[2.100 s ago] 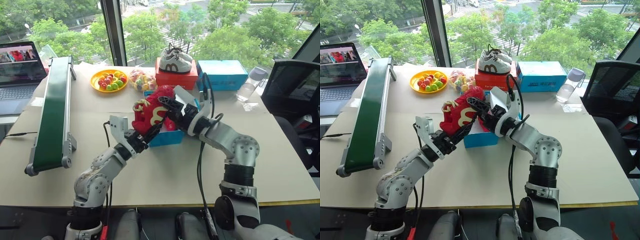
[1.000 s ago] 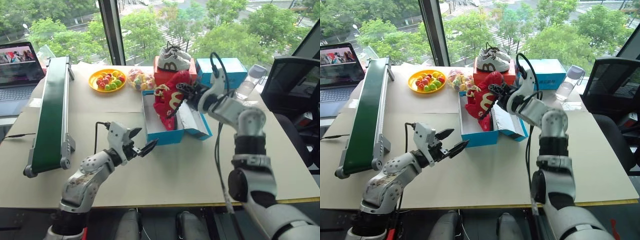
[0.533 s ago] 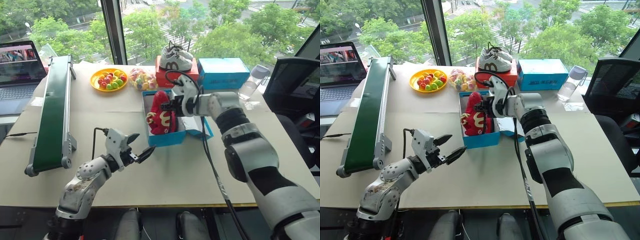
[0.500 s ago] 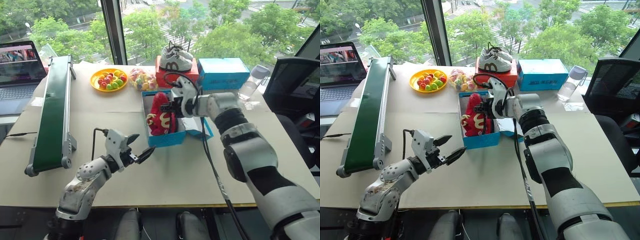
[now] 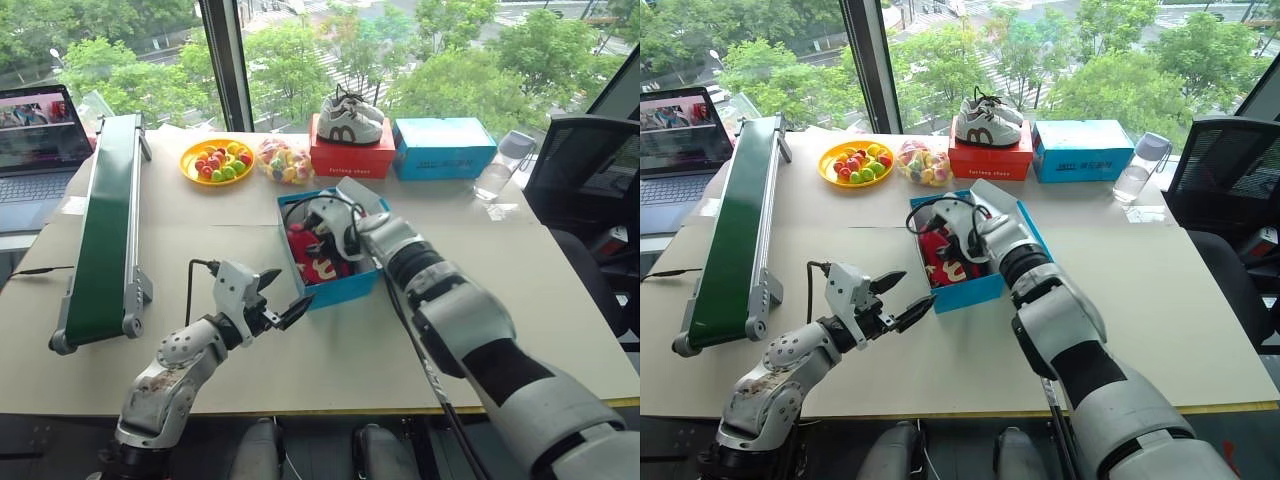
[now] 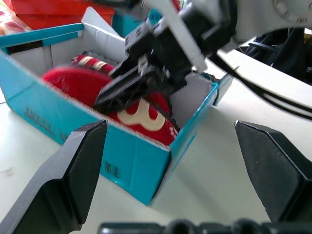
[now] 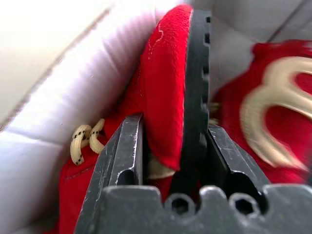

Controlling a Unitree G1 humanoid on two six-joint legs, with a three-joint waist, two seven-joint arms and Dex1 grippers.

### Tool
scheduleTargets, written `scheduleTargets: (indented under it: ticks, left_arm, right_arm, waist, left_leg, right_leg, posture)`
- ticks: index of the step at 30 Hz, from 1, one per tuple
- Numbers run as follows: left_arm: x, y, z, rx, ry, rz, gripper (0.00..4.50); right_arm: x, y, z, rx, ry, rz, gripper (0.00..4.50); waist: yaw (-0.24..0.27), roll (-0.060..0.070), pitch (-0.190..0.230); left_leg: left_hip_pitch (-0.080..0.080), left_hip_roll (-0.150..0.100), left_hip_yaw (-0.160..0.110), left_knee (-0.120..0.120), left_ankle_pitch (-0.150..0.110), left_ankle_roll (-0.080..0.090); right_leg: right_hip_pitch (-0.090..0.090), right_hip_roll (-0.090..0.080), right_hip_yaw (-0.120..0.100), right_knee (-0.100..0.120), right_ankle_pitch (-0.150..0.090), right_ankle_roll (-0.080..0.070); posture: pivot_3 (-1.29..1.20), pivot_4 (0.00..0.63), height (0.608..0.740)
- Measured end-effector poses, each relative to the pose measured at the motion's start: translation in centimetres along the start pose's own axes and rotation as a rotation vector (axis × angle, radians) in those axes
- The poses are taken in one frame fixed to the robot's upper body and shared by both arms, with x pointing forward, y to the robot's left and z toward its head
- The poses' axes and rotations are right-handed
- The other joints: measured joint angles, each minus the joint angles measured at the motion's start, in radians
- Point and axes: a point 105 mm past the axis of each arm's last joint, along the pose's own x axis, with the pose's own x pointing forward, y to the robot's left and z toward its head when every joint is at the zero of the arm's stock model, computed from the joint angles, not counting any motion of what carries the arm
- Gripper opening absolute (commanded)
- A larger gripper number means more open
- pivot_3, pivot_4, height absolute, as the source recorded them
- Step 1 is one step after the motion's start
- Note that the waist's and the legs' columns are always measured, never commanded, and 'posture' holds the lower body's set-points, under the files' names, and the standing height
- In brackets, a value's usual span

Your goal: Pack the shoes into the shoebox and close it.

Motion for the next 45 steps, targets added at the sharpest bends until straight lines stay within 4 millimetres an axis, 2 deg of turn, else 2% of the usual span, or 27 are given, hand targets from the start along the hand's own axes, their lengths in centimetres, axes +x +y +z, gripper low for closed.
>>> scheduleTargets:
  ticks: [2,5,10,13,16,19,20,22,24,27,28,32,34,36,37,41,42,45]
  left_arm:
    - [0.0,0.1,0.0,0.005,0.003,0.003,4.45]
    - [0.2,0.0,0.0,0.009,0.000,0.002,4.50]
    - [0.4,-0.1,0.4,0.020,-0.008,-0.009,4.50]
    - [0.6,-0.5,0.2,0.021,0.000,-0.030,4.50]
    - [0.5,-0.5,0.1,0.036,0.011,-0.037,4.50]
    - [0.3,-0.4,0.0,0.048,0.021,-0.046,4.50]
    - [0.2,-0.2,-0.1,0.054,0.031,-0.051,4.50]
    - [0.0,0.4,-0.3,0.072,0.047,-0.044,4.50]
    - [-0.4,1.4,-0.2,0.088,0.053,-0.015,4.50]
    - [-0.7,2.2,0.0,0.096,0.053,0.007,4.50]
    - [-0.7,2.4,0.1,0.099,0.046,0.006,4.50]
    - [-0.6,2.6,0.0,0.094,0.051,0.002,4.50]
    - [-0.3,2.5,0.3,0.102,0.041,-0.019,4.50]
    - [-0.1,2.5,0.2,0.097,0.045,-0.032,4.50]
    - [-0.1,2.5,0.2,0.095,0.047,-0.035,4.50]
    - [0.7,2.0,0.6,0.099,0.037,-0.074,4.50]
    - [0.7,2.1,0.6,0.100,0.036,-0.075,4.50]
    - [0.8,2.1,0.6,0.100,0.037,-0.079,4.50]
  right_arm:
    - [0.3,0.2,-0.4,0.015,0.006,-0.005,1.75]
    - [0.4,0.0,-0.6,0.077,-0.018,-0.024,2.55]
    - [0.0,-0.3,0.2,0.247,-0.097,0.000,4.23]
    - [-1.5,-1.3,1.9,0.373,-0.164,0.040,4.23]
    - [-5.3,-3.7,5.7,0.443,-0.296,0.068,4.23]
    - [-9.4,-4.9,9.0,0.479,-0.422,0.127,4.23]
    - [-11.7,-5.0,9.7,0.538,-0.475,0.188,3.84]
    - [-14.8,-5.4,9.5,0.607,-0.551,0.239,3.51]
    - [-17.6,-6.8,6.8,0.685,-0.614,0.182,2.86]
    - [-19.2,-8.4,0.3,0.812,-0.582,0.012,1.83]
    - [-20.2,-9.0,-3.8,0.873,-0.532,-0.080,1.43]
    - [-23.2,-8.8,-9.3,0.895,-0.438,-0.217,0.09]
    - [-23.9,-8.4,-12.2,0.865,-0.322,-0.305,0.09]
    - [-22.2,-7.2,-15.3,0.897,-0.213,-0.322,0.09]
    - [-21.3,-6.7,-15.9,0.921,-0.197,-0.308,0.09]
    - [-15.5,-4.9,-20.0,1.112,-0.123,-0.304,0.09]
    - [-14.6,-4.8,-20.5,1.140,-0.129,-0.313,0.09]
    - [-13.0,-6.1,-20.1,1.217,-0.210,-0.342,0.09]
  waist:
    - [0.000,0.000,0.000]
    - [0.000,0.000,-0.001]
    - [0.000,0.000,-0.001]
    - [0.002,0.001,0.000]
    - [0.001,0.001,0.000]
    - [0.001,0.001,0.000]
    - [0.005,0.001,0.000]
    - [0.013,0.001,0.000]
    - [0.028,0.000,-0.001]
    - [0.032,0.000,-0.001]
    - [0.038,0.001,0.000]
    - [0.022,0.005,0.000]
    - [0.016,0.004,-0.001]
    - [0.003,0.004,-0.002]
    - [-0.002,0.004,-0.001]
    - [-0.009,0.003,-0.002]
    - [-0.008,0.003,-0.002]
    - [-0.017,-0.002,-0.004]
  left_leg:
    - [0.001,0.000,0.000,0.000,0.000,0.000]
    - [0.002,0.000,0.000,0.000,-0.002,-0.003]
    - [0.002,0.000,0.000,0.000,-0.002,-0.005]
    - [-0.001,0.000,0.000,0.000,0.001,-0.001]
    - [-0.002,0.000,0.000,0.000,0.001,-0.001]
    - [-0.002,0.001,0.000,-0.001,0.001,-0.001]
    - [-0.002,0.001,-0.001,-0.001,0.001,-0.001]
    - [-0.003,0.000,-0.002,0.000,0.001,-0.001]
    - [-0.003,0.000,-0.003,0.001,0.001,-0.001]
    - [-0.004,0.000,-0.001,0.001,0.001,-0.001]
    - [-0.005,0.000,0.000,0.002,0.001,-0.001]
    - [-0.003,0.001,0.003,0.002,0.001,0.000]
    - [0.001,0.001,0.001,0.001,0.001,0.000]
    - [0.005,0.001,0.002,0.001,0.001,0.000]
    - [0.007,0.001,0.002,0.001,0.001,0.000]
    - [0.009,0.000,0.001,0.001,0.001,0.000]
    - [0.009,0.000,0.002,0.001,0.001,0.000]
    - [0.012,0.001,0.003,0.002,0.001,0.000]
  right_leg:
    - [0.000,0.000,0.000,0.000,0.000,0.000]
    - [0.001,0.000,0.000,0.001,0.000,0.000]
    - [0.001,0.000,0.000,0.001,0.000,-0.001]
    - [-0.001,0.000,0.000,0.001,0.001,0.000]
    - [-0.002,0.000,0.000,0.001,0.001,0.000]
    - [-0.002,0.000,-0.001,0.001,0.000,-0.001]
    - [-0.001,0.000,-0.002,0.000,0.000,-0.001]
    - [0.000,-0.001,-0.004,-0.001,0.000,-0.001]
    - [0.001,-0.001,-0.005,-0.001,0.000,-0.001]
    - [0.001,-0.003,-0.005,-0.001,0.001,0.000]
    - [-0.001,-0.004,-0.005,-0.001,0.001,0.000]
    - [-0.002,-0.001,0.000,0.000,0.001,0.001]
    - [0.002,0.000,0.000,0.000,0.000,0.000]
    - [0.004,0.001,0.002,0.000,0.000,0.000]
    - [0.003,0.002,0.004,0.000,0.000,0.000]
    - [0.002,0.006,0.012,0.000,0.001,0.004]
    - [0.002,0.006,0.014,0.000,0.002,0.005]
    - [0.005,0.010,0.018,-0.002,0.003,0.004]
  posture:
    - [0.00,0.150,0.740]
    - [0.00,0.150,0.740]
    - [0.00,0.150,0.740]
    - [0.00,0.150,0.740]
    - [0.00,0.150,0.740]
    - [0.00,0.150,0.740]
    - [0.00,0.150,0.740]
    - [0.00,0.150,0.740]
    - [0.00,0.150,0.740]
    - [0.00,0.150,0.740]
    - [0.00,0.150,0.740]
    - [0.00,0.150,0.740]
    - [0.00,0.150,0.740]
    - [0.00,0.150,0.740]
    - [0.00,0.150,0.740]
    - [0.00,0.150,0.740]
    - [0.00,0.150,0.740]
    - [0.00,0.150,0.740]
